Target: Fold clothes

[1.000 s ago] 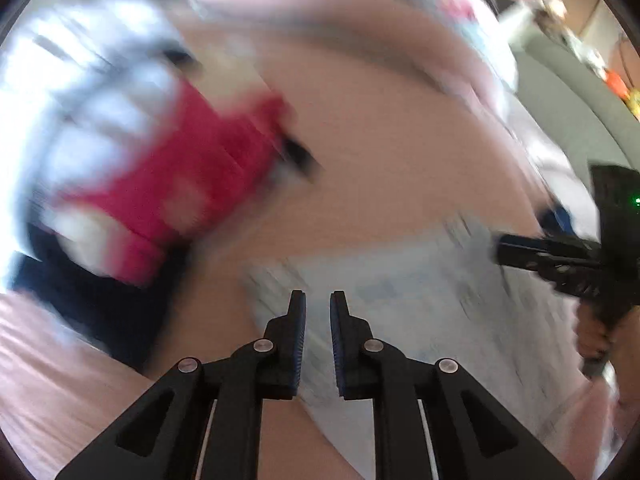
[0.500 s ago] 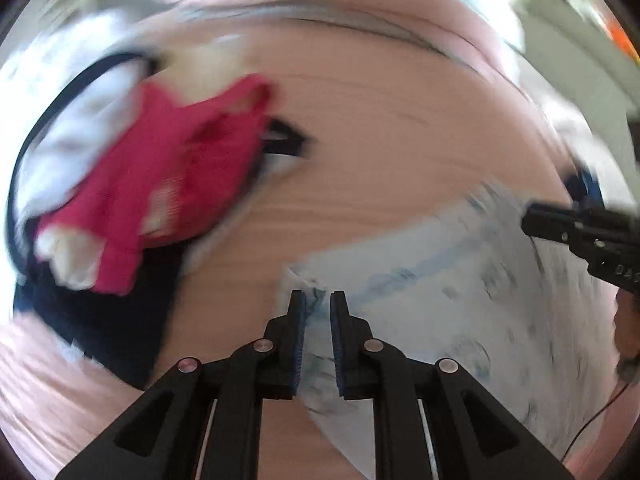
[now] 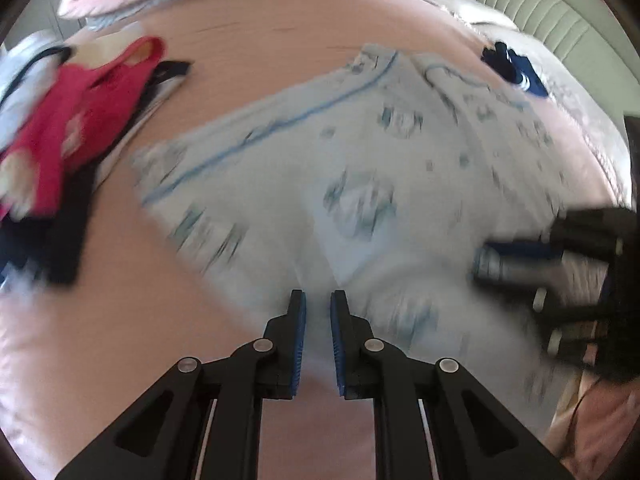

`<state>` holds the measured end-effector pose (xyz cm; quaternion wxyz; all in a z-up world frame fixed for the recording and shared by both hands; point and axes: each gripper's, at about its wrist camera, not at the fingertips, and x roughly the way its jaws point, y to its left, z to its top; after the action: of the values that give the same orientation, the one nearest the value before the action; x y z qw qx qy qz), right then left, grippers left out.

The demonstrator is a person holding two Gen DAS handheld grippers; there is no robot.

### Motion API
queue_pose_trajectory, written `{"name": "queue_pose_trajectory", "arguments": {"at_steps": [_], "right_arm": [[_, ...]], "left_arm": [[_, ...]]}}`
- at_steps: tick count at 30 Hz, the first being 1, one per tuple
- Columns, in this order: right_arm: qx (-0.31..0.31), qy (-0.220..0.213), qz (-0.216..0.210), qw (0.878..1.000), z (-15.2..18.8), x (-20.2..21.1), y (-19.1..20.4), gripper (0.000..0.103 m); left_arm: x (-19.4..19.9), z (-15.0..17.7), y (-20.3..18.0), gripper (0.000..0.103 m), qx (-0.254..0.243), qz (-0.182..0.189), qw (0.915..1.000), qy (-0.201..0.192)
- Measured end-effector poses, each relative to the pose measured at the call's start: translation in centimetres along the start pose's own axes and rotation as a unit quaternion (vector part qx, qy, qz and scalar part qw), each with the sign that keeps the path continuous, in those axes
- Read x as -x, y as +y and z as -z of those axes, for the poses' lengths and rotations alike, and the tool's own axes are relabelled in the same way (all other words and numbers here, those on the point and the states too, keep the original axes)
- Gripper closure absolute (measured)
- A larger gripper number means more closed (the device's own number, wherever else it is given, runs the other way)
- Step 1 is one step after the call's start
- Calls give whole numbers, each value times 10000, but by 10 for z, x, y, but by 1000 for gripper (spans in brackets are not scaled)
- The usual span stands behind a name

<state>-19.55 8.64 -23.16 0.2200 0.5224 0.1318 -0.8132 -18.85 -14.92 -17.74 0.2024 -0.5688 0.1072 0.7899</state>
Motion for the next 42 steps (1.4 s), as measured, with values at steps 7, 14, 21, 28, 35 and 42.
{"name": "queue_pose_trajectory", "arguments": {"at_steps": [7,14,21,28,35,42], "right_arm": [[-387,-269,-479,9977,-4,24,18,80],[-315,50,-841,9959,25,14,58,77],[-877,-80,-1219,9886,42,54,24,77],[-1381,244,-383,9894,54,39,-17,77],[-1021,174,-684,9923,82,73,-22,77],[-1683,158,-202,9854,114,90,-63,77]], "left_arm": [[23,4,-2,80,-214,45,9963,-831],[-25,-7,-25,54,-447,227,9983,-290],[-3,9,-29,54,-773,45,9947,-671],[-45,4,-77,54,-1735,418,9832,-385],[-19,33,-91,54,-2398,643,9680,-356],[-49,14,-125,54,-2286,734,9707,-98]]}}
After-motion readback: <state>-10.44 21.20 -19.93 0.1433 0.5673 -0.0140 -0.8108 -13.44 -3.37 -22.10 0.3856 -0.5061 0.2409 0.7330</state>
